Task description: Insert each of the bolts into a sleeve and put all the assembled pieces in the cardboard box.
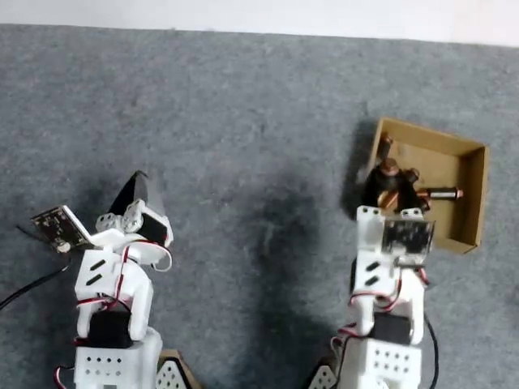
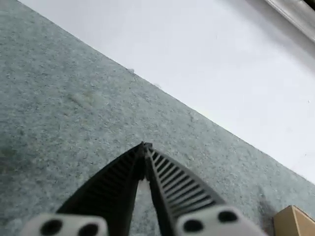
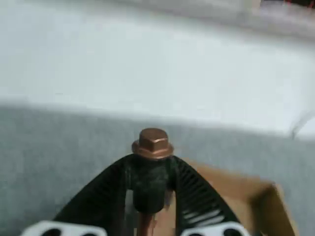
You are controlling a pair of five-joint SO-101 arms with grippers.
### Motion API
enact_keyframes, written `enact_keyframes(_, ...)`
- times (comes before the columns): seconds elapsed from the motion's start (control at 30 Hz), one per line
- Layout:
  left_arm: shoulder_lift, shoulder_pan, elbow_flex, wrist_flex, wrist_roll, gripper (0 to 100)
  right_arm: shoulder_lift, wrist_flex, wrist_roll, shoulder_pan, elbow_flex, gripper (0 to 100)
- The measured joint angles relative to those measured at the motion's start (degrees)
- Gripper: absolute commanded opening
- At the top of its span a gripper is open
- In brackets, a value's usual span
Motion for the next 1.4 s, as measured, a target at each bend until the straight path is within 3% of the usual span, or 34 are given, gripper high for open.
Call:
enact_keyframes(0.13,0.0,0.0,0.88,0.0,0.0,1,20.31,0.0,-0.44,1.93,-13.19,0.6)
enact_keyframes(0.43,0.0,-0.62,1.93,0.0,-0.09,1,71.38,0.88,-9.23,10.37,-49.58,0.9)
enact_keyframes(0.63,0.0,-3.52,2.02,0.0,-0.09,1,90.55,17.67,-9.67,11.87,-67.6,2.2)
enact_keyframes(0.83,0.0,-3.6,2.02,0.0,-0.09,1,91.08,25.67,-9.76,11.69,-73.49,21.7)
enact_keyframes(1.1,0.0,-3.6,2.02,0.0,-0.09,1,77.54,29.63,-9.76,9.23,-68.13,18.4)
enact_keyframes(1.4,0.0,-3.6,2.02,0.0,-0.09,1,38.68,25.67,-9.76,-9.05,-34.02,18.2)
